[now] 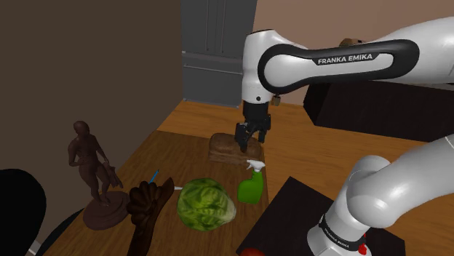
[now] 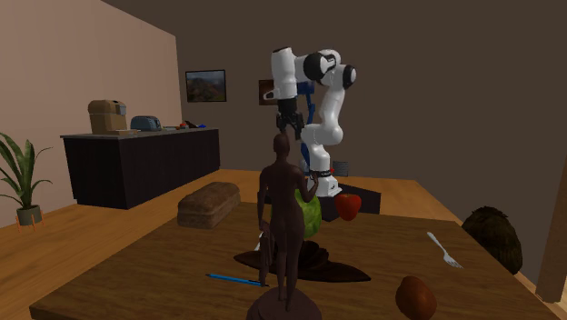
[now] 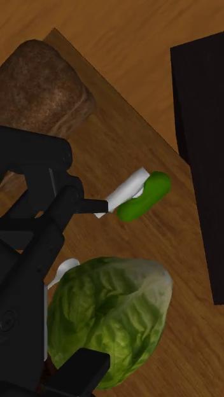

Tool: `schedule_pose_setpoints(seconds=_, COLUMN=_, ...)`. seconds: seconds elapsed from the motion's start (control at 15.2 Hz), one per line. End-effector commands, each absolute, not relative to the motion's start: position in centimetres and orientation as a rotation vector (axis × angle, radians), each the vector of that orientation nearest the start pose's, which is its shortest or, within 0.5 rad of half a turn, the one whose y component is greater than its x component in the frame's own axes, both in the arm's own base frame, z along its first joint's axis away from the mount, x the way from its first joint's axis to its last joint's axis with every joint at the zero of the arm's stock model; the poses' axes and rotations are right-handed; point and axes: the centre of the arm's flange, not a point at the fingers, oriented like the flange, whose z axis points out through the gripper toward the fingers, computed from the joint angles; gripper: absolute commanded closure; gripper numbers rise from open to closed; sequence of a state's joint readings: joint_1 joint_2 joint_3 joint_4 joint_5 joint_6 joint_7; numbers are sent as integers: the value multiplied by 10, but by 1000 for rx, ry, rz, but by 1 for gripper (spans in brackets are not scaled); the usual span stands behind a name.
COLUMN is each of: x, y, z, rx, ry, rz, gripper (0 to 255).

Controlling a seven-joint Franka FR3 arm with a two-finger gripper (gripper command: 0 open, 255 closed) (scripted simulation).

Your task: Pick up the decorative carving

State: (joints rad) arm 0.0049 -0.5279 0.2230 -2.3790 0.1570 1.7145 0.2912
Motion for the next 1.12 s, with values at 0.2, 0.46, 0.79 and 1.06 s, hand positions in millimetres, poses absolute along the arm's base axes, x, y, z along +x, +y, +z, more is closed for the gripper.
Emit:
schedule_pose_setpoints(seconds=0.2, x=397, y=159, z=472, rx=-3104, ry=368, rz=280, gripper=0)
schedule_pose_setpoints(seconds=0.46, x=426, y=200, z=451, rx=-3086, ry=488, rz=315, gripper=0)
schedule_pose_setpoints(seconds=0.79, x=466, y=246, z=424, rx=-3057, ry=638, rz=357, gripper=0)
schedule_pose_setpoints(seconds=1.06, x=500, y=281, z=401, rx=-3029, ry=756, rz=390, gripper=0)
